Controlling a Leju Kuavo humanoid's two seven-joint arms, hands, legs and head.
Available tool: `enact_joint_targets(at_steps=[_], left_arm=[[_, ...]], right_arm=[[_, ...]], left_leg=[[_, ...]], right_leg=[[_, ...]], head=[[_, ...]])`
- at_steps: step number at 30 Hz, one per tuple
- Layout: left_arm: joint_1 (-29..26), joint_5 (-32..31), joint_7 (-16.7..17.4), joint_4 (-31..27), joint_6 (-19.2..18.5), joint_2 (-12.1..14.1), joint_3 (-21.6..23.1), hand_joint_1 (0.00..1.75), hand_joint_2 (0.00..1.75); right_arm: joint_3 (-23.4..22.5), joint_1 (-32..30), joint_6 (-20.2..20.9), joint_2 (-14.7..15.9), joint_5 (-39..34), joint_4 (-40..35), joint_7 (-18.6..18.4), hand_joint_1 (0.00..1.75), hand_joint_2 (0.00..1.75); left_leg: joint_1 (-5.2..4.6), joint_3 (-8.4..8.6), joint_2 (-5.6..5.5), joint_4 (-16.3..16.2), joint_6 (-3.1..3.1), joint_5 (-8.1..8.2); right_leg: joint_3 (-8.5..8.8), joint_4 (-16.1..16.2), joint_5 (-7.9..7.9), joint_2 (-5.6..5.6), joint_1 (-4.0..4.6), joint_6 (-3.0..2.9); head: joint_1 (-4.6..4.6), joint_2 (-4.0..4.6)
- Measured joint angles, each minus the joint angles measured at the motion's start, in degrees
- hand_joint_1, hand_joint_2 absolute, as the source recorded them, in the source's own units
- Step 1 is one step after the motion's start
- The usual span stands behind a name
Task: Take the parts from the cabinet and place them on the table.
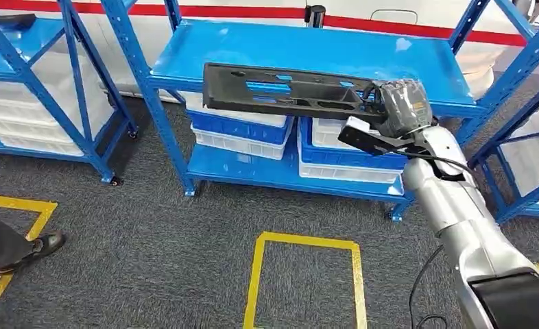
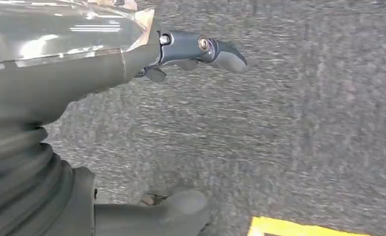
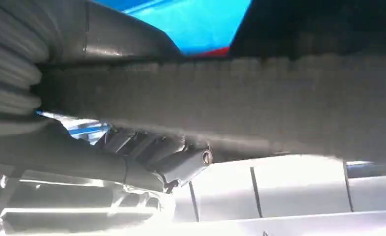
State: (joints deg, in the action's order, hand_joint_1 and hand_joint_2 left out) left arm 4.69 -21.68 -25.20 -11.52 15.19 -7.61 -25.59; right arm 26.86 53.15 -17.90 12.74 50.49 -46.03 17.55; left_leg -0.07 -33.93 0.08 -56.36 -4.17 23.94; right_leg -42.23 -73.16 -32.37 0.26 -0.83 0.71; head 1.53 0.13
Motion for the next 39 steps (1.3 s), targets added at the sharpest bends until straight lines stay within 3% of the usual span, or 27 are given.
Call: enact_joint_targets(at_steps=[2, 4, 5, 6, 7, 9, 11, 13, 14, 15, 16, 18, 20, 21, 22, 25, 26, 27, 28, 29, 31, 32, 33, 35, 36, 37, 39], left_arm=[[0.0, 0.0, 0.2, 0.0, 0.0, 0.0, 0.0, 0.0, 1.75], [0.0, 0.0, 0.2, 0.0, 0.0, -0.1, 0.0, 0.0, 1.75], [0.0, 0.0, 0.1, 0.0, -0.1, 0.0, 0.0, 0.0, 1.75], [0.0, 0.0, 0.1, 0.0, -0.1, 0.0, 0.0, 0.0, 1.75], [0.0, 0.0, 0.0, 0.0, -0.1, 0.0, 0.0, 0.0, 1.75], [0.0, 0.0, 0.0, 0.0, -0.2, 0.2, 0.0, 0.0, 1.75], [-0.2, 0.0, 0.0, 0.0, -0.2, 0.4, 0.0, 0.0, 1.75], [-0.3, 0.0, 0.0, 0.0, -0.2, 0.4, 0.0, 0.0, 1.75], [-0.3, 0.0, 0.0, 0.0, -0.2, 0.4, 0.0, 0.0, 1.75], [-0.3, 0.0, 0.0, 0.0, -0.2, 0.4, 0.0, 0.0, 1.75], [-0.3, 0.0, 0.0, 0.0, -0.2, 0.4, 0.0, 0.0, 1.75], [-0.3, 0.0, 0.0, 0.0, -0.2, 0.4, 0.0, 0.0, 1.75], [-0.3, 0.0, 0.0, 0.0, -0.2, 0.4, 0.0, 0.0, 1.75], [-0.2, 0.0, 0.0, 0.0, -0.2, 0.7, 0.0, 0.0, 1.75], [-0.2, 0.0, 0.0, 0.0, -0.2, 0.7, 0.0, 0.0, 1.75], [-0.3, 0.0, 0.1, 0.0, 0.0, 0.7, 0.0, 0.0, 1.75], [-0.3, 0.0, 0.1, 0.0, 0.0, 0.6, 0.0, 0.0, 1.75], [-0.2, 0.0, 0.2, 0.0, -0.1, 0.6, 0.0, 0.0, 1.75], [-0.2, 0.0, 0.2, 0.0, -0.1, 0.6, 0.0, 0.0, 1.75], [-0.2, 0.0, 0.4, 0.0, -0.1, 0.6, -0.1, 0.0, 1.75], [-0.3, 0.0, 0.4, 0.0, -0.1, 0.5, -0.1, 0.0, 1.75], [-0.3, 0.0, 0.4, 0.0, -0.1, 0.4, -0.1, 0.0, 1.75], [-0.3, 0.0, 0.4, 0.0, -0.1, 0.2, -0.1, 0.0, 1.75], [-0.3, 0.0, 0.3, 0.0, -0.1, 0.1, -0.1, 0.0, 1.75], [-0.3, 0.0, 0.3, 0.0, -0.1, 0.1, -0.1, 0.0, 1.75], [-0.2, 0.0, 0.3, 0.0, -0.2, 0.2, -0.1, 0.0, 1.75], [-0.4, 0.0, 0.3, 0.0, -0.4, 0.2, -0.1, 0.0, 1.75]], right_arm=[[0.0, -0.4, 0.0, -0.1, 0.2, -0.2, -0.2, 1.71, 1.75], [0.0, -0.7, 0.0, -0.2, 1.1, -0.6, -1.0, 1.71, 1.75], [-0.1, -0.9, 0.0, -0.3, 1.5, -1.1, -1.3, 1.71, 1.75], [-0.4, -1.0, 0.0, -0.3, 1.7, -1.6, -1.4, 1.71, 1.75], [-0.6, -1.3, -0.1, -0.4, 1.9, -2.1, -1.4, 1.71, 1.75], [-0.9, -2.0, -0.1, -0.4, 1.9, -2.4, -1.4, 1.71, 1.75], [-0.9, -2.4, -0.1, -0.6, 2.0, -2.5, -1.5, 1.71, 1.75], [-1.0, -2.6, -0.1, -0.6, 2.0, -2.7, -1.5, 1.71, 1.75], [-1.0, -2.7, -0.1, -0.6, 2.0, -2.9, -1.5, 1.71, 1.75], [-1.0, -2.7, -0.1, -0.6, 2.0, -2.9, -1.5, 1.71, 1.75], [-1.0, -2.7, -0.1, -0.6, 2.0, -3.0, -1.5, 1.71, 1.75], [-1.1, -2.9, -0.1, -0.6, 2.0, -3.0, -1.5, 1.71, 1.75], [-1.3, -3.1, -0.1, -0.6, 2.1, -3.4, -1.5, 1.71, 1.75], [-1.4, -3.2, -0.1, -0.6, 2.2, -3.8, -1.5, 1.71, 1.75], [-1.5, -3.1, -0.1, -0.6, 2.2, -3.9, -1.5, 1.71, 1.75], [-1.7, -3.6, 0.2, -0.6, 2.7, -4.0, -1.5, 1.71, 1.75], [-1.8, -3.8, 0.2, -0.5, 3.0, -4.1, -1.5, 1.71, 1.75], [-1.9, -3.9, 0.2, -0.4, 3.1, -4.1, -1.5, 1.71, 1.75], [-1.9, -3.9, 0.3, -0.2, 3.2, -4.1, -1.4, 1.71, 1.75], [-2.1, -4.0, 0.3, 0.0, 3.3, -4.2, -1.3, 1.71, 1.75], [-2.3, -4.4, 0.4, 0.1, 3.5, -4.2, -1.4, 1.71, 1.75], [-2.4, -4.6, 0.6, 0.3, 3.6, -4.2, -1.4, 1.71, 1.75], [-2.4, -4.6, 0.7, 0.4, 3.7, -4.2, -1.4, 1.71, 1.75], [-2.5, -4.3, 0.9, 0.4, 3.9, -4.3, -1.3, 1.71, 1.75], [-2.5, -4.1, 1.0, 0.4, 4.0, -4.3, -1.2, 1.71, 1.75], [-2.5, -3.8, 1.2, 0.3, 4.1, -4.3, -1.1, 1.71, 1.75], [-2.6, -4.1, 1.2, 0.5, 4.2, -4.4, -1.1, 1.71, 1.75]], left_leg=[[0.01, -1.95, 0.12, -0.1, 0.27, -1.45], [0.12, -3.89, 0.18, -0.3, 0.76, -2.89], [0.06, -4.51, 0.16, -0.6, 1.1, -3.47], [-0.3, -5.21, 0.06, -1.0, 1.44, -3.86], [-0.34, -5.51, 0.13, -1.2, 1.73, -4.46], [-0.29, -5.79, -0.03, -0.8, 2.05, -5.73], [0.0, -6.94, -0.11, -1.1, 2.62, -5.62], [0.2, -8.38, -0.19, -6.1, 3.43, 1.33], [0.37, -9.74, -0.19, -12.0, 3.82, 5.5], [0.42, -10.59, -0.19, -16.6, 4.03, 7.4], [0.46, -10.81, -0.19, -19.3, 4.07, 7.61], [0.51, -8.05, -0.19, -18.1, 3.77, 4.72], [0.37, -1.27, -0.31, -9.3, 2.72, 2.13], [0.07, 2.07, -0.49, -4.2, 1.88, 3.49], [-0.09, 3.45, -0.45, -1.5, 1.71, 4.06], [-1.01, 3.0, -0.55, -0.9, 0.98, 2.78], [-0.18, 3.63, -0.31, 1.4, 0.25, 1.78], [-0.37, 3.15, -0.12, 1.6, 0.28, 1.02], [-0.3, 2.32, -0.1, 1.6, -0.24, 0.43], [-0.31, 1.55, -0.08, 1.6, -0.15, -0.1], [-0.23, 0.28, -0.01, 1.5, 0.07, -1.12], [-0.07, -0.46, 0.03, 1.4, 0.38, -1.62], [0.2, -1.33, 0.1, 1.1, 0.79, -2.08], [0.83, -3.25, 0.22, -0.3, 1.56, -2.59], [0.8, -4.3, 0.26, -1.3, 1.98, -2.8], [0.75, -5.42, 0.25, -2.0, 2.4, -3.05], [0.39, -5.83, 0.01, -2.4, 2.95, -4.15]], right_leg=[[1.17, -2.7, 1.72, 0.0, -0.1, 1.45], [6.66, 3.4, 4.96, 0.01, -0.17, 2.78], [10.67, 8.7, 4.68, 0.01, -0.4, 2.67], [14.84, 14.2, 2.63, -0.01, -0.18, 2.23], [15.6, 17.0, 1.28, -0.28, 0.33, 1.67], [14.61, 16.1, 1.85, -0.26, 0.4, 1.54], [13.85, 16.0, 3.05, 0.06, -0.84, 0.27], [12.37, 15.9, 4.38, 0.16, -0.52, -0.72], [11.4, 15.9, 5.18, 0.16, -0.35, -0.91], [10.66, 15.8, 5.75, 0.15, -0.2, -0.96], [10.0, 15.8, 6.25, 0.15, -0.12, -0.97], [8.55, 15.6, 7.25, 0.14, 0.05, -0.78], [7.67, 15.6, 8.08, 0.04, 0.25, -0.61], [7.25, 15.6, 8.42, 0.1, 0.19, -0.37], [7.1, 15.6, 8.78, 0.23, 0.42, 0.09], [6.62, 16.2, 10.37, 0.32, -0.41, 1.62], [6.09, 16.0, 9.82, 0.13, 0.08, 1.63], [5.33, 14.9, 8.08, 0.0, -0.04, 1.35], [4.0, 11.6, 5.08, -0.06, -0.01, 0.71], [2.66, 6.9, 2.32, -0.07, -0.18, 0.43], [1.12, -0.8, -0.38, -0.1, -0.39, 1.07], [1.69, -1.8, 0.19, -0.09, -0.65, 1.86], [3.6, 0.1, 1.73, -0.08, -0.95, 2.94], [9.18, 8.3, 4.53, -0.03, -1.71, 4.86], [11.3, 12.8, 3.32, -0.06, -2.17, 5.31], [13.02, 14.7, 2.24, -0.44, -0.78, 4.7], [11.61, 13.6, 2.63, -0.32, -0.97, 3.88]], head=[[-0.04, 0.0], [-0.04, 0.0], [-0.11, 0.0], [-0.22, 0.0], [0.0, 0.0], [0.09, 0.0], [0.09, 0.0], [0.26, 0.0], [0.29, 0.0], [0.31, 0.0], [0.28, 0.0], [0.31, 0.0], [0.33, 0.0], [0.26, 0.0], [0.2, 0.0], [0.31, 0.0], [0.29, 0.0], [0.24, 0.0], [-0.2, 0.0], [-0.22, 0.0], [-0.24, 0.0], [-0.24, 0.0], [-0.22, 0.0], [-0.26, 0.0], [-0.31, 0.0], [-0.46, 0.0], [-0.26, 0.0]])
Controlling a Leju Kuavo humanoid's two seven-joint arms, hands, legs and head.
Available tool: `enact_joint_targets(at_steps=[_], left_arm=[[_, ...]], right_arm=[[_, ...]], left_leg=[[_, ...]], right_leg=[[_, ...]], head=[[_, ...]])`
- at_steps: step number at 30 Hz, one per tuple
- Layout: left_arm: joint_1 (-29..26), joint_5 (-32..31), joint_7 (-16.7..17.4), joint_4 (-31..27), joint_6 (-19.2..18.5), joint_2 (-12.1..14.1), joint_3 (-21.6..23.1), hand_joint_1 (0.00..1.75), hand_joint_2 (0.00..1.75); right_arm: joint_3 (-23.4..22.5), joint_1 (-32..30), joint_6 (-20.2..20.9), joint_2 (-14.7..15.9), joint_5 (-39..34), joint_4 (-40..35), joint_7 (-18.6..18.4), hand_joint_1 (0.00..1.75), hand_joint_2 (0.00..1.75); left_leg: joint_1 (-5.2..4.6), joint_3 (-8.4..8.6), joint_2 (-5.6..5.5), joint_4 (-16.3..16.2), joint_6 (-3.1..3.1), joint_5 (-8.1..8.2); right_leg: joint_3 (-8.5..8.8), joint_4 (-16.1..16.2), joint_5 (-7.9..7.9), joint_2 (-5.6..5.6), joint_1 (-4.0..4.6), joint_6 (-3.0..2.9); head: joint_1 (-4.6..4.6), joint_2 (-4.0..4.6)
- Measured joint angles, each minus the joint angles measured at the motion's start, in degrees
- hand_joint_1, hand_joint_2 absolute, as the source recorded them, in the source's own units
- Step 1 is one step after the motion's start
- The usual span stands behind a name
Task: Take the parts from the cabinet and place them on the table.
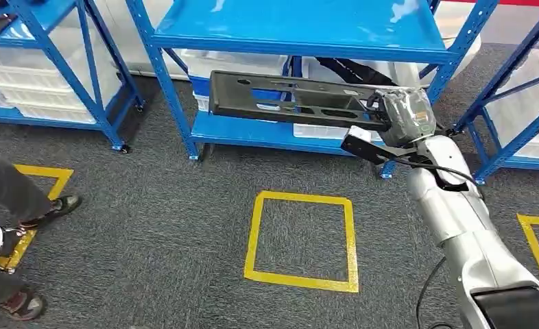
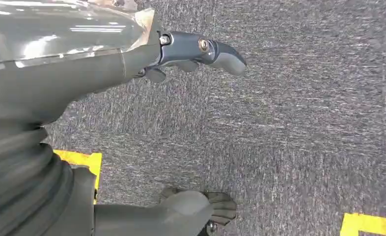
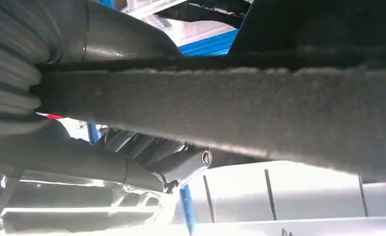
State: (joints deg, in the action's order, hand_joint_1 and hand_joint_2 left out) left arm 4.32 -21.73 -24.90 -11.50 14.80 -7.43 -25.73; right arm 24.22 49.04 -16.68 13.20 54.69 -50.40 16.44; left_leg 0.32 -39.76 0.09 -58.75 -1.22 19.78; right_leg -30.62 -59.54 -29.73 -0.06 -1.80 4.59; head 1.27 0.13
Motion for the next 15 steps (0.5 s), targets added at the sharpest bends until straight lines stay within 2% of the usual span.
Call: enact_joint_targets(at_steps=[1, 2, 3, 4, 5, 6, 7, 8, 9, 10, 11, 12, 13, 14, 15], left_arm=[[-0.1, 0.0, 0.0, 0.0, -0.1, 0.0, 0.0, 0.0, 1.75], [-0.2, 0.0, 0.0, 0.0, -0.2, 0.1, 0.0, 0.0, 1.75], [-0.2, -0.1, 0.0, 0.0, -0.2, 0.1, 0.0, 0.0, 1.75], [-0.2, -0.1, 0.1, 0.1, -0.2, 0.0, -0.1, 0.0, 1.75], [-0.2, -0.1, 0.1, 0.1, -0.2, 0.0, -0.1, 0.0, 1.75], [-0.1, -0.1, 0.1, 0.1, -0.2, 0.0, -0.1, 0.0, 1.75], [-0.1, -0.1, 0.1, 0.1, -0.3, 0.0, -0.1, 0.0, 1.75], [-0.1, -0.1, 0.1, 0.0, -0.3, 0.0, -0.1, 0.0, 1.75], [-0.1, -0.1, 0.1, 0.0, -0.3, 0.0, -0.1, 0.0, 1.75], [0.1, -0.2, 0.1, 0.1, -0.3, -0.1, -0.1, 0.0, 1.75], [0.2, -0.4, 0.1, 0.0, -0.3, -0.1, -0.1, 0.0, 1.75], [0.5, -0.5, 0.1, 0.0, -0.3, -0.1, -0.1, 0.0, 1.75], [0.8, -0.5, 0.1, -0.1, -0.4, 0.1, -0.1, 0.0, 1.75], [1.0, -0.7, 0.0, -0.1, -0.5, 0.0, -0.1, 0.0, 1.75], [1.0, -0.7, 0.0, -0.1, -0.6, 0.0, -0.1, 0.0, 1.75]], right_arm=[[0.0, -0.2, 0.0, 0.0, 0.0, 0.0, 0.0, 1.71, 1.75], [0.1, -0.2, 0.0, -0.1, 0.1, 0.1, 0.0, 1.71, 1.75], [0.0, -0.2, 0.0, -0.1, 0.1, 0.1, 0.0, 1.71, 1.75], [0.0, -0.1, 0.0, -0.1, 0.2, 0.0, 0.0, 1.71, 1.75], [0.0, -0.1, 0.0, -0.1, 0.2, 0.0, 0.0, 1.71, 1.75], [0.0, -0.1, 0.0, -0.1, 0.2, 0.0, 0.0, 1.71, 1.75], [0.0, -0.1, 0.0, -0.1, 0.2, 0.0, 0.1, 1.71, 1.75], [0.0, -0.1, 0.0, -0.2, 0.0, 0.0, 0.3, 1.71, 1.75], [0.0, 0.0, 0.0, -0.2, -0.2, 0.0, 0.9, 1.71, 1.75], [0.0, 0.1, 0.3, -0.2, -0.4, 0.1, 1.8, 1.71, 1.75], [0.0, 0.5, 0.9, -0.2, -1.0, 0.3, 3.2, 1.71, 1.75], [0.0, 1.0, 1.3, -0.3, -1.3, 0.5, 4.0, 1.71, 1.75], [0.0, 1.3, 1.3, -0.5, -1.4, 0.5, 4.4, 1.71, 1.75], [0.0, 1.7, 1.3, -0.6, -1.4, 0.9, 4.4, 1.71, 1.75], [0.1, 2.2, 1.4, -0.7, -1.4, 1.2, 4.5, 1.71, 1.75]], left_leg=[[0.0, -0.24, -0.04, 0.2, 0.11, -0.55], [0.3, -0.79, 0.04, 0.1, 0.38, -0.37], [0.51, -1.49, 0.08, -0.9, 0.74, 1.96], [0.55, -2.19, 0.07, -3.6, 0.94, 5.79], [0.54, -3.04, -0.03, -7.7, 1.12, 9.52], [0.59, -3.8, -0.02, -12.2, 1.22, 12.51], [0.59, -4.14, -0.02, -15.7, 1.21, 13.62], [0.58, -3.77, -0.02, -17.5, 1.01, 13.07], [0.55, -2.52, -0.03, -17.3, 0.68, 11.45], [0.46, -0.26, -0.03, -15.4, 0.16, 9.45], [0.27, 3.05, -0.09, -11.7, -0.56, 8.08], [-0.09, 6.92, -0.26, -7.1, -1.42, 8.71], [-0.48, 10.51, -0.23, -1.6, -2.37, 11.86], [-0.87, 10.71, -0.25, -0.8, -1.59, 11.63], [-1.4, 10.15, -0.4, -0.4, -2.12, 10.65]], right_leg=[[-0.52, -0.4, 0.26, 0.08, 0.01, -0.45], [-1.18, -0.4, 0.82, 0.34, -0.59, -1.38], [-1.74, -0.4, 1.4, 0.37, -0.51, -2.27], [-2.45, -0.4, 2.15, 0.41, -0.36, -3.29], [-3.21, -0.4, 2.76, 0.41, -0.06, -3.91], [-4.01, -0.4, 3.53, 0.41, 0.22, -4.17], [-4.83, -0.5, 4.17, 0.41, 0.51, -4.32], [-5.62, -0.5, 4.81, 0.4, 0.77, -4.37], [-6.48, -0.5, 5.51, 0.38, 1.03, -4.43], [-7.38, -0.5, 6.23, 0.35, 1.29, -4.45], [-8.22, -0.5, 6.98, 0.29, 1.51, -4.43], [-8.56, -0.5, 7.63, 0.26, 1.46, -4.43], [-8.87, -0.5, 8.18, 0.25, 1.62, -3.91], [-8.72, -0.1, 8.69, 0.55, 0.97, -3.47], [-8.7, 0.3, 9.41, 0.66, 0.66, -3.04]], head=[[0.18, 0.0], [0.15, 0.0], [0.29, 0.0], [0.2, 0.0], [0.35, 0.0], [0.26, 0.0], [0.24, 0.0], [0.35, 0.0], [0.24, 0.0], [0.33, 0.0], [0.26, 0.0], [0.31, 0.0], [0.13, 0.0], [0.06, 0.0], [0.2, 0.0]])
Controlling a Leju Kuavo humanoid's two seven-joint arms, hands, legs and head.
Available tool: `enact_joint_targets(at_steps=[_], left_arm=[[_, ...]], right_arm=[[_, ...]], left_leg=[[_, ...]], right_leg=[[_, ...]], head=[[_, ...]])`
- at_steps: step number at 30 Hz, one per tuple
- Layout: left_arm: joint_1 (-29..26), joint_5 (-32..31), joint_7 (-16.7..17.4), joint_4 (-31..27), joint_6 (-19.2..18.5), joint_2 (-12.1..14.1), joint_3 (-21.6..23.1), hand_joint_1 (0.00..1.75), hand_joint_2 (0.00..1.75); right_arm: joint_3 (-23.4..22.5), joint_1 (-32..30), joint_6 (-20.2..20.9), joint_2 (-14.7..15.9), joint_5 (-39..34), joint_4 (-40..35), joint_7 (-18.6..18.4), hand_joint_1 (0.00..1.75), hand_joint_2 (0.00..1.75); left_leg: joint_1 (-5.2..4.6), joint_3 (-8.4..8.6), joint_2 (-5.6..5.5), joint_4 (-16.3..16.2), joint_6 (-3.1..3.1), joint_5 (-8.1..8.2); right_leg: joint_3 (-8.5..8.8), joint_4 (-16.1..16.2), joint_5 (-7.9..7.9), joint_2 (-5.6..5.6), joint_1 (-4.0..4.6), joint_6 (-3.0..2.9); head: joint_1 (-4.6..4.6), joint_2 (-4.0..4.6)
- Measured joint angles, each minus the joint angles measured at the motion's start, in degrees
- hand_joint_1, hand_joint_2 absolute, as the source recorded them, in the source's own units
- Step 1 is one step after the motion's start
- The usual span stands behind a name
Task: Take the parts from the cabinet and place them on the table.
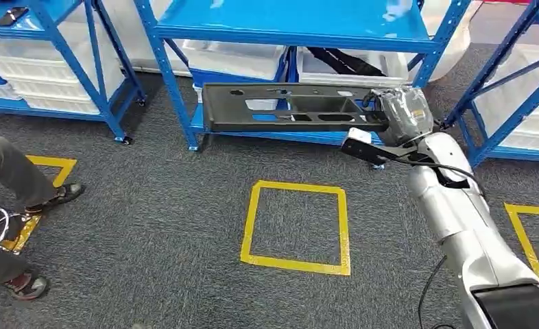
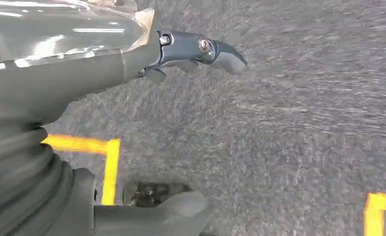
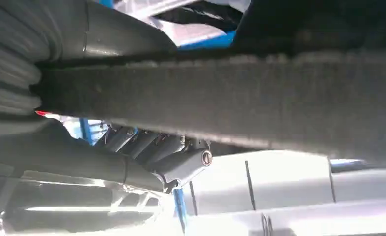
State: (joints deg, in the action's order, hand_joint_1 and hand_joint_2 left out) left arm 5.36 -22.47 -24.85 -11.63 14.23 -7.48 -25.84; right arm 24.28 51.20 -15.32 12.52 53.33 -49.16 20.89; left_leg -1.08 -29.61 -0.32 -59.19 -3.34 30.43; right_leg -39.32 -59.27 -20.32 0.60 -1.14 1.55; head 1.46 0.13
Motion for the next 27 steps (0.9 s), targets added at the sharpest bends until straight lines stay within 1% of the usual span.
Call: enact_joint_targets(at_steps=[1, 2, 3, 4, 5, 6, 7, 8, 9, 10, 11, 12, 13, 14, 15, 16, 17, 18, 19, 20, 21, 22, 23, 24, 25, 26, 27], left_arm=[[0.1, 0.0, 0.0, 0.0, 0.0, 0.0, 0.0, 0.0, 1.75], [0.1, 0.0, 0.0, 0.0, -0.1, 0.1, 0.0, 0.0, 1.75], [0.1, 0.0, 0.0, 0.1, -0.3, 0.0, 0.0, 0.0, 1.75], [0.2, 0.0, 0.0, 0.1, -0.3, 0.0, 0.0, 0.0, 1.75], [0.2, 0.0, 0.0, 0.1, -0.3, 0.0, -0.1, 0.0, 1.75], [0.2, 0.0, 0.0, 0.1, -0.3, 0.0, -0.1, 0.0, 1.75], [0.2, -0.1, 0.0, 0.1, -0.4, -0.1, -0.1, 0.0, 1.75], [0.3, -0.1, 0.0, 0.1, -0.4, -0.2, -0.1, 0.0, 1.75], [0.3, -0.1, 0.0, 0.1, -0.4, -0.2, -0.1, 0.0, 1.75], [0.3, -0.1, 0.0, 0.1, -0.4, -0.2, -0.1, 0.0, 1.75], [0.2, -0.1, 0.0, 0.1, -0.4, -0.3, -0.1, 0.0, 1.75], [0.3, -0.1, 0.0, 0.1, -0.4, -0.3, -0.1, 0.0, 1.75], [0.3, -0.1, 0.0, 0.0, -0.4, -0.1, -0.1, 0.0, 1.75], [0.3, -0.1, 0.0, 0.0, -0.4, -0.2, -0.1, 0.0, 1.75], [0.3, -0.1, 0.0, 0.0, -0.4, -0.1, -0.1, 0.0, 1.75], [0.2, -0.1, 0.0, 0.0, -0.4, -0.1, -0.2, 0.0, 1.75], [0.1, -0.1, 0.0, 0.0, -0.4, -0.1, -0.3, 0.0, 1.75], [-0.1, 0.0, 0.0, 0.0, -0.4, 0.0, -0.4, 0.0, 1.75], [-0.2, 0.1, 0.0, 0.0, -0.4, 0.0, -0.4, 0.0, 1.75], [-0.3, 0.1, -0.1, 0.0, -0.4, -0.1, -0.4, 0.0, 1.75], [-0.3, 0.1, -0.1, 0.0, -0.4, -0.2, -0.5, 0.0, 1.75], [-0.3, 0.1, -0.2, 0.0, -0.4, -0.2, -0.5, 0.0, 1.75], [-0.2, 0.1, -0.2, 0.0, -0.4, -0.2, -0.5, 0.0, 1.75], [-0.3, 0.1, -0.2, 0.0, -0.4, -0.2, -0.5, 0.0, 1.75], [-0.3, 0.1, -0.2, 0.0, -0.5, -0.2, -0.5, 0.0, 1.75], [-0.3, 0.1, -0.2, 0.0, -0.5, -0.3, -0.6, 0.0, 1.75], [-0.2, 0.1, -0.2, 0.0, -0.5, -0.3, -0.7, 0.0, 1.75]], right_arm=[[0.0, 0.2, 0.0, -0.3, 0.0, 0.3, 0.0, 1.71, 1.75], [0.1, 0.3, 0.0, -0.5, 0.2, 0.5, 0.0, 1.71, 1.75], [0.2, 0.5, 0.0, -0.4, 0.4, 1.1, -0.1, 1.71, 1.75], [0.2, 0.7, 0.0, -0.4, 0.3, 1.3, -0.2, 1.71, 1.75], [0.2, 0.9, 0.0, -0.3, 0.3, 1.4, -0.2, 1.71, 1.75], [0.3, 1.0, 0.0, -0.3, 0.3, 1.5, -0.3, 1.71, 1.75], [0.3, 1.1, 0.0, -0.3, 0.3, 1.6, -0.3, 1.71, 1.75], [0.4, 1.0, 0.0, -0.3, 0.3, 1.7, -0.3, 1.71, 1.75], [0.4, 1.1, 0.0, -0.4, 0.3, 1.8, -0.3, 1.71, 1.75], [0.4, 1.0, 0.0, -0.4, 0.3, 1.9, -0.3, 1.71, 1.75], [0.4, 1.0, 0.0, -0.4, 0.3, 1.9, -0.3, 1.71, 1.75], [0.4, 1.1, 0.0, -0.4, 0.3, 1.9, -0.3, 1.71, 1.75], [0.4, 1.2, 0.0, -0.4, 0.3, 1.9, -0.3, 1.71, 1.75], [0.4, 1.3, -0.1, -0.7, 0.2, 1.8, -0.3, 1.71, 1.75], [0.4, 1.2, 0.0, -0.7, 0.2, 1.9, -0.3, 1.71, 1.75], [0.4, 1.2, 0.0, -0.8, 0.1, 1.9, -0.3, 1.71, 1.75], [0.5, 1.2, 0.0, -1.1, 0.1, 2.0, -0.4, 1.71, 1.75], [0.5, 1.3, 0.0, -1.1, 0.2, 2.1, -0.6, 1.71, 1.75], [0.6, 1.4, 0.2, -1.3, 0.5, 2.1, -1.2, 1.71, 1.75], [0.8, 1.9, 0.6, -1.5, 0.8, 2.1, -1.7, 1.71, 1.75], [0.9, 2.3, 1.1, -1.7, 1.1, 2.1, -2.1, 1.71, 1.75], [0.9, 2.6, 1.2, -1.9, 1.2, 2.2, -2.3, 1.71, 1.75], [1.0, 2.8, 1.4, -1.9, 1.2, 2.3, -2.4, 1.71, 1.75], [1.1, 2.8, 1.6, -2.0, 1.2, 2.4, -2.5, 1.71, 1.75], [1.2, 2.8, 1.7, -1.9, 1.2, 2.5, -2.5, 1.71, 1.75], [1.2, 2.8, 1.7, -1.9, 1.2, 2.6, -2.5, 1.71, 1.75], [1.2, 3.0, 1.7, -1.9, 1.2, 2.6, -2.5, 1.71, 1.75]], left_leg=[[-0.32, -0.11, 0.01, 0.3, -0.34, -0.56], [-0.34, -1.08, 0.07, 1.5, -0.67, -2.02], [0.41, -0.75, 0.57, 2.6, -0.51, -3.68], [0.35, -1.88, 0.43, 3.1, -1.03, -4.87], [0.41, -3.06, 0.49, 3.1, -1.06, -5.95], [0.45, -4.14, 0.51, 3.1, -0.92, -6.87], [0.48, -5.35, 0.52, 3.0, -0.83, -7.79], [0.59, -6.64, 0.6, 3.0, -0.66, -8.82], [0.74, -8.0, 0.71, 2.9, -0.4, -9.9], [0.94, -9.37, 0.78, 2.9, -0.05, -10.9], [1.21, -10.72, 0.8, 2.7, 0.38, -11.87], [1.41, -11.92, 0.8, 2.3, 0.79, -12.74], [0.95, -12.9, 0.79, 1.6, 1.34, -13.31], [1.06, -13.4, 0.82, 1.2, 1.67, -13.95], [0.87, -13.37, 0.8, 1.7, 1.83, -14.89], [0.92, -13.46, 0.67, 1.8, 1.73, -15.72], [1.2, -13.57, 0.69, 2.1, 1.91, -16.31], [1.51, -13.91, 0.72, 1.8, 2.31, -15.46], [1.52, -14.32, 0.67, -0.2, 2.74, -10.95], [1.55, -15.06, 0.46, -3.9, 2.98, -6.46], [1.64, -15.96, 0.41, -8.8, 3.17, -2.56], [1.7, -16.69, 0.41, -13.6, 3.25, -0.12], [1.71, -16.9, 0.42, -17.2, 3.27, 0.32], [1.71, -16.18, 0.42, -18.8, 3.13, -0.85], [1.71, -14.52, 0.42, -18.1, 2.92, -2.67], [1.7, -11.49, 0.41, -15.2, 2.55, -4.31], [1.67, -7.49, 0.21, -10.7, 2.09, -4.33]], right_leg=[[-0.1, 0.5, 0.92, -0.02, -0.31, 0.42], [-0.2, 1.3, 1.96, -0.06, 0.01, 0.85], [-0.77, 1.0, 0.85, -0.12, 0.17, 0.61], [-1.65, -0.8, -2.73, -0.38, 0.42, -0.19], [-2.75, -4.1, -6.59, -0.4, 0.3, -0.83], [-3.13, -8.1, -9.6, -0.41, 0.23, -1.01], [-3.45, -12.3, -11.31, -0.41, 0.13, -0.73], [-3.42, -15.8, -10.98, -0.41, 0.0, 0.09], [-2.7, -17.6, -9.01, -0.42, -0.12, 1.3], [-0.96, -17.1, -6.63, -0.41, -0.29, 2.52], [1.89, -14.5, -5.12, -0.4, -0.57, 3.29], [5.78, -10.1, -5.82, -0.4, -0.87, 3.38], [10.34, -3.7, -9.77, -0.5, -0.92, 3.0], [12.6, 1.6, -12.93, -0.87, 0.19, 1.51], [11.72, 0.8, -12.46, -0.68, -0.03, 1.05], [11.33, 0.4, -12.05, -0.62, 0.07, 0.69], [10.98, 0.2, -11.62, -0.5, -0.28, 0.07], [10.38, 0.2, -10.87, -0.17, -0.67, -0.63], [10.05, 0.2, -9.9, -0.14, -0.5, -1.29], [9.17, 0.1, -9.07, -0.12, -0.43, -1.73], [8.1, 0.1, -8.1, -0.19, -0.29, -1.84], [7.03, 0.0, -7.24, -0.21, -0.17, -1.83], [6.06, -0.1, -6.53, -0.22, -0.1, -1.79], [5.15, -0.1, -5.81, -0.21, -0.03, -1.68], [4.3, -0.1, -5.15, -0.18, 0.04, -1.57], [3.44, 0.0, -4.45, -0.16, 0.11, -1.41], [2.85, -0.1, -3.8, -0.17, 0.19, -1.25]], head=[[0.59, 0.0], [0.42, 0.0], [0.58, 0.0], [0.35, 0.0], [0.11, 0.0], [0.02, 0.0], [0.07, 0.0], [0.05, 0.0], [0.02, 0.0], [0.07, 0.0], [0.07, 0.0], [0.03, 0.0], [-0.02, 0.0], [-0.04, 0.0], [0.37, 0.0], [0.42, 0.0], [0.42, 0.0], [0.39, 0.0], [0.42, 0.0], [0.46, 0.0], [0.62, 0.0], [0.57, 0.0], [0.61, 0.0], [0.64, 0.0], [0.57, 0.0], [0.64, 0.0], [0.59, 0.0]])
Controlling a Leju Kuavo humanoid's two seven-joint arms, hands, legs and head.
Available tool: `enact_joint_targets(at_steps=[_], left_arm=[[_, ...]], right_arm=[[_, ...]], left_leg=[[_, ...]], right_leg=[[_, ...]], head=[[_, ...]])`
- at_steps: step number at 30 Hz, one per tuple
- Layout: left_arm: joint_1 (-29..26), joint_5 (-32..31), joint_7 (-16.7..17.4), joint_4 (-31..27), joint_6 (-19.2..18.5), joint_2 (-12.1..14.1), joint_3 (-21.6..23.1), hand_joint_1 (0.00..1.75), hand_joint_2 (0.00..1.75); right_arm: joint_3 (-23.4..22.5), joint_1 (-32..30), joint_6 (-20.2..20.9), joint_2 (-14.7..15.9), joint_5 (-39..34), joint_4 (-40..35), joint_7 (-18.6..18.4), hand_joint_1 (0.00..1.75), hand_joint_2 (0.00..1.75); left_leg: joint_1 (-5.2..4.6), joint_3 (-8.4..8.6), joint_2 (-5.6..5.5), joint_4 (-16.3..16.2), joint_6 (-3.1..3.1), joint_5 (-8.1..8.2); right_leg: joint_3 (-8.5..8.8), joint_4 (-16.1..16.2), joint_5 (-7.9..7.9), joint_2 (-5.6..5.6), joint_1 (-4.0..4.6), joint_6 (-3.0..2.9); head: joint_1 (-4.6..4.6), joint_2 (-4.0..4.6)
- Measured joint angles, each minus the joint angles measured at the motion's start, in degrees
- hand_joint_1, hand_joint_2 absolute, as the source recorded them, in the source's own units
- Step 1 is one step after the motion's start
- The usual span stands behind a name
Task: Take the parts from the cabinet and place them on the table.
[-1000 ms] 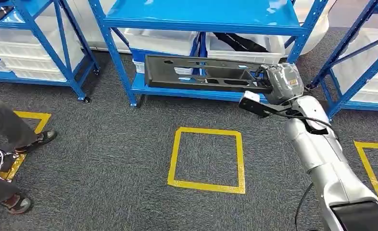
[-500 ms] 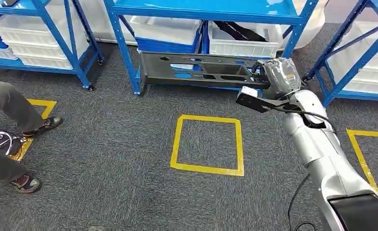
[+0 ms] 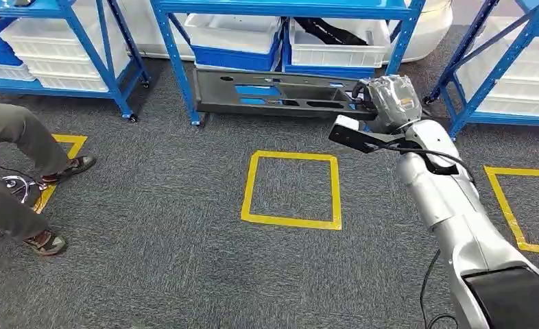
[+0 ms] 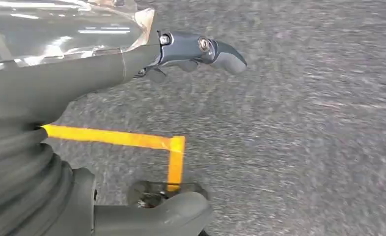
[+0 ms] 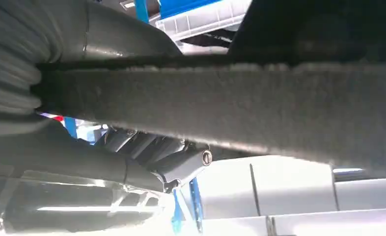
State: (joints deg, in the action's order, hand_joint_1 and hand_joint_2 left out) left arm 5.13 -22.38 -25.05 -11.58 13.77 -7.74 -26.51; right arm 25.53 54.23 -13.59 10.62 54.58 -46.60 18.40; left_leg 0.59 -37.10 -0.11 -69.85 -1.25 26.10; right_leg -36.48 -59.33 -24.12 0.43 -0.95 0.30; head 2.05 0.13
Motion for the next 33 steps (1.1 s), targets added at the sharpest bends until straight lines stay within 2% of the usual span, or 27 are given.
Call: enact_joint_targets(at_steps=[1, 2, 3, 5, 6, 7, 8, 9, 10, 11, 13, 14, 15, 16, 17, 18, 20, 21, 22, 23, 25, 27, 29, 30, 31, 32, 33], left_arm=[[0.0, 0.0, 0.0, -0.1, 0.0, 0.0, -0.1, 0.0, 1.75], [0.1, 0.0, -0.1, -0.1, 0.0, 0.0, -0.2, 0.0, 1.75], [0.2, 0.0, -0.1, -0.1, 0.0, 0.0, -0.2, 0.0, 1.75], [0.1, -0.2, -0.4, 0.0, 0.0, 0.0, -0.2, 0.0, 1.75], [-0.1, -0.4, -0.9, 0.0, 0.0, -0.2, -0.2, 0.0, 1.75], [-0.1, -0.5, -1.2, 0.0, 0.0, -0.3, -0.2, 0.0, 1.75], [-0.1, -0.5, -1.5, 0.0, -0.1, -0.3, -0.2, 0.0, 1.75], [-0.1, -0.5, -1.6, 0.0, -0.2, -0.3, -0.2, 0.0, 1.75], [-0.1, -0.5, -1.7, 0.0, -0.2, -0.4, -0.2, 0.0, 1.75], [-0.2, -0.5, -1.8, 0.0, -0.2, -0.5, -0.2, 0.0, 1.75], [-0.2, -0.5, -1.8, 0.0, -0.2, -0.7, -0.2, 0.0, 1.75], [-0.2, -0.6, -1.8, 0.0, -0.2, -0.7, -0.2, 0.0, 1.75], [-0.2, -0.8, -1.8, 0.0, -0.2, -0.7, -0.2, 0.0, 1.75], [-0.2, -0.9, -1.8, 0.0, -0.2, -0.8, -0.2, 0.0, 1.75], [-0.2, -1.0, -1.7, 0.0, -0.2, -0.8, -0.2, 0.0, 1.75], [-0.2, -1.0, -1.8, 0.0, -0.2, -0.8, -0.2, 0.0, 1.75], [-0.3, -1.0, -1.7, 0.0, -0.2, -0.9, -0.2, 0.0, 1.75], [-0.4, -1.0, -1.6, 0.0, -0.1, -0.8, -0.2, 0.0, 1.75], [-0.4, -1.0, -1.5, 0.0, 0.0, -0.7, -0.2, 0.0, 1.75], [-0.5, -1.0, -1.4, 0.0, 0.1, -0.8, -0.2, 0.0, 1.75], [-0.6, -1.0, -1.3, 0.0, 0.1, -0.8, -0.2, 0.0, 1.75], [-0.6, -1.0, -1.2, 0.0, 0.1, -0.8, -0.2, 0.0, 1.75], [-0.6, -1.0, -1.2, 0.0, 0.1, -0.8, -0.2, 0.0, 1.75], [-0.7, -1.0, -1.2, 0.0, 0.1, -0.8, -0.2, 0.0, 1.75], [-0.6, -1.0, -1.2, 0.0, 0.1, -0.8, -0.2, 0.0, 1.75], [-0.5, -1.0, -1.2, 0.0, 0.1, -0.8, -0.2, 0.0, 1.75], [-0.5, -1.0, -1.2, 0.0, 0.1, -0.8, -0.3, 0.0, 1.75]], right_arm=[[0.0, 0.2, 0.0, 0.0, 0.0, 0.0, 0.0, 1.71, 1.75], [0.0, 0.6, 0.0, 0.1, 0.0, 0.0, 0.0, 1.71, 1.75], [0.1, 1.1, 0.1, 0.1, 0.0, 0.1, 0.0, 1.71, 1.75], [0.2, 1.6, 0.4, 0.2, 0.0, 0.3, 0.0, 1.71, 1.75], [0.2, 1.5, 0.7, 0.5, 0.0, 0.5, 0.0, 1.71, 1.75], [0.2, 1.5, 1.0, 0.6, 0.0, 0.7, 0.0, 1.71, 1.75], [0.3, 1.7, 1.4, 0.9, 0.0, 0.9, 0.1, 1.71, 1.75], [0.3, 1.7, 1.4, 1.0, -0.1, 0.9, 0.1, 1.71, 1.75], [0.3, 1.7, 1.5, 1.1, -0.2, 1.0, 0.2, 1.71, 1.75], [0.3, 1.7, 1.9, 1.2, -0.6, 1.2, 0.2, 1.71, 1.75], [0.3, 1.7, 2.3, 1.3, -0.9, 1.5, 0.2, 1.71, 1.75], [0.3, 1.7, 2.4, 1.3, -1.0, 1.7, 0.2, 1.71, 1.75], [0.3, 1.8, 2.5, 1.3, -0.9, 1.8, 0.2, 1.71, 1.75], [0.3, 1.9, 2.6, 1.3, -0.9, 1.8, 0.2, 1.71, 1.75], [0.5, 2.2, 2.6, 1.2, -0.7, 1.9, 0.3, 1.71, 1.75], [0.6, 2.4, 2.6, 1.2, -0.5, 1.9, 0.4, 1.71, 1.75], [0.7, 2.3, 2.6, 1.2, -0.4, 2.1, 0.4, 1.71, 1.75], [0.7, 2.3, 2.6, 1.2, -0.4, 2.2, 0.4, 1.71, 1.75], [0.9, 2.7, 3.0, 1.0, -0.2, 2.4, 0.3, 1.71, 1.75], [1.0, 2.8, 3.1, 1.0, -0.2, 2.6, 0.3, 1.71, 1.75], [1.2, 2.9, 3.3, 0.7, 0.0, 2.8, 0.3, 1.71, 1.75], [1.6, 2.9, 3.5, 0.5, 0.5, 3.2, 0.3, 1.71, 1.75], [2.0, 2.8, 3.5, 0.3, 1.0, 3.7, 0.3, 1.71, 1.75], [2.2, 2.9, 3.4, 0.3, 1.1, 3.8, 0.3, 1.71, 1.75], [2.3, 2.9, 3.2, 0.2, 1.3, 3.8, 0.3, 1.71, 1.75], [2.4, 3.1, 3.0, 0.1, 1.7, 3.8, 0.3, 1.71, 1.75], [2.5, 3.4, 2.9, 0.1, 1.9, 4.0, 0.2, 1.71, 1.75]], left_leg=[[-0.12, 4.62, -0.43, 5.1, -0.66, 1.89], [-0.58, 7.67, -0.49, 10.0, -0.96, 3.6], [-0.68, 8.0, -0.46, 11.2, -0.91, 4.06], [-1.27, 7.16, -0.36, 11.9, -1.56, 3.18], [-0.61, 7.05, -0.03, 12.9, -2.0, 2.21], [-0.83, 6.39, 0.09, 13.1, -2.24, 1.4], [-0.81, 5.56, 0.19, 13.1, -2.84, 0.65], [-0.92, 4.75, 0.16, 13.1, -2.86, -0.06], [-0.99, 3.69, 0.15, 13.1, -2.95, -0.89], [-0.99, 2.78, 0.16, 13.0, -2.9, -1.6], [-1.01, 0.93, 0.21, 12.9, -2.69, -2.96], [-1.01, 0.11, 0.25, 12.9, -2.52, -3.57], [-1.0, -0.67, 0.25, 12.8, -2.26, -4.24], [-1.04, -1.07, 0.24, 12.5, -1.99, -4.64], [-1.4, -1.85, 0.23, 12.0, -1.71, -4.89], [-1.47, -2.02, 0.42, 11.9, -1.37, -5.38], [-1.21, -2.14, 0.42, 12.3, -0.74, -6.28], [-1.21, -2.32, 0.39, 12.3, -0.38, -6.41], [-0.92, -2.86, 0.07, 11.5, -0.07, -5.25], [-0.7, -3.62, 0.02, 9.3, 0.3, -2.5], [-0.11, -6.36, -0.03, 1.0, 1.17, 2.94], [0.26, -7.74, -0.01, -4.6, 1.64, 4.11], [0.58, -4.07, -0.01, 0.1, 1.71, 1.2], [0.62, -0.71, 0.11, 5.3, 1.55, -0.77], [0.53, 2.44, 1.24, 10.4, 1.22, -1.46], [-0.12, 3.31, 1.87, 11.7, 0.99, -0.35], [-0.4, 2.9, 1.51, 11.5, 0.37, -1.07]], right_leg=[[-0.18, 0.0, 0.4, 0.02, -0.08, 0.26], [-0.46, 0.0, 0.77, 0.08, 0.2, 0.69], [-0.71, 0.3, 1.64, 0.23, -0.01, 1.14], [-1.26, 0.9, 3.2, 0.27, -0.29, 2.02], [-1.78, 0.5, 3.07, 0.24, 0.26, 2.23], [-2.72, -0.6, 1.16, 0.1, 0.04, 1.85], [-3.81, -3.1, -1.85, -0.01, 0.12, 1.13], [-4.71, -6.8, -4.72, -0.06, 0.08, 0.65], [-5.97, -11.8, -7.18, -0.08, 0.05, 0.55], [-6.74, -15.5, -7.74, -0.12, 0.06, 0.98], [-5.6, -17.4, -4.88, -0.18, 0.05, 2.53], [-3.48, -15.0, -3.03, -0.17, 0.05, 3.15], [0.29, -10.1, -2.14, -0.14, 0.04, 3.28], [3.82, -5.4, -2.98, -0.12, -0.02, 2.87], [7.53, 0.0, -5.31, -0.15, 0.48, 2.23], [7.49, 1.8, -6.39, -0.41, 0.65, 1.78], [6.79, 1.5, -6.19, -0.46, 0.99, 1.05], [6.88, 1.9, -5.66, -0.39, -0.09, 0.21], [7.11, 1.9, -5.22, -0.25, -0.15, -0.35], [6.8, 1.9, -4.73, -0.2, -0.23, -1.16], [5.96, 1.8, -4.02, -0.2, -0.08, -1.28], [5.28, 1.7, -3.49, -0.22, -0.01, -1.18], [4.92, 1.6, -3.2, -0.25, -0.04, -0.74], [4.91, 1.6, -3.12, -0.08, -0.04, -0.6], [4.94, 1.6, -3.09, 0.28, 0.03, -0.54], [4.65, 1.6, -2.89, 0.38, 0.37, -0.2], [4.56, 1.7, -2.73, 0.58, 0.3, 0.08]], head=[[0.07, 0.0], [-0.07, 0.0], [-0.11, 0.0], [-0.02, 0.0], [-0.13, 0.0], [-0.02, 0.0], [-0.3, 0.0], [-0.35, 0.0], [-0.33, 0.0], [-0.39, 0.0], [-0.44, 0.0], [-0.46, 0.0], [-0.46, 0.0], [-0.46, 0.0], [-0.55, 0.0], [-0.37, 0.0], [-0.42, 0.0], [-0.44, 0.0], [-0.52, 0.0], [-0.2, 0.0], [-0.22, 0.0], [-0.22, 0.0], [-0.17, 0.0], [-0.17, 0.0], [-0.2, 0.0], [-0.15, 0.0], [-0.39, 0.0]])
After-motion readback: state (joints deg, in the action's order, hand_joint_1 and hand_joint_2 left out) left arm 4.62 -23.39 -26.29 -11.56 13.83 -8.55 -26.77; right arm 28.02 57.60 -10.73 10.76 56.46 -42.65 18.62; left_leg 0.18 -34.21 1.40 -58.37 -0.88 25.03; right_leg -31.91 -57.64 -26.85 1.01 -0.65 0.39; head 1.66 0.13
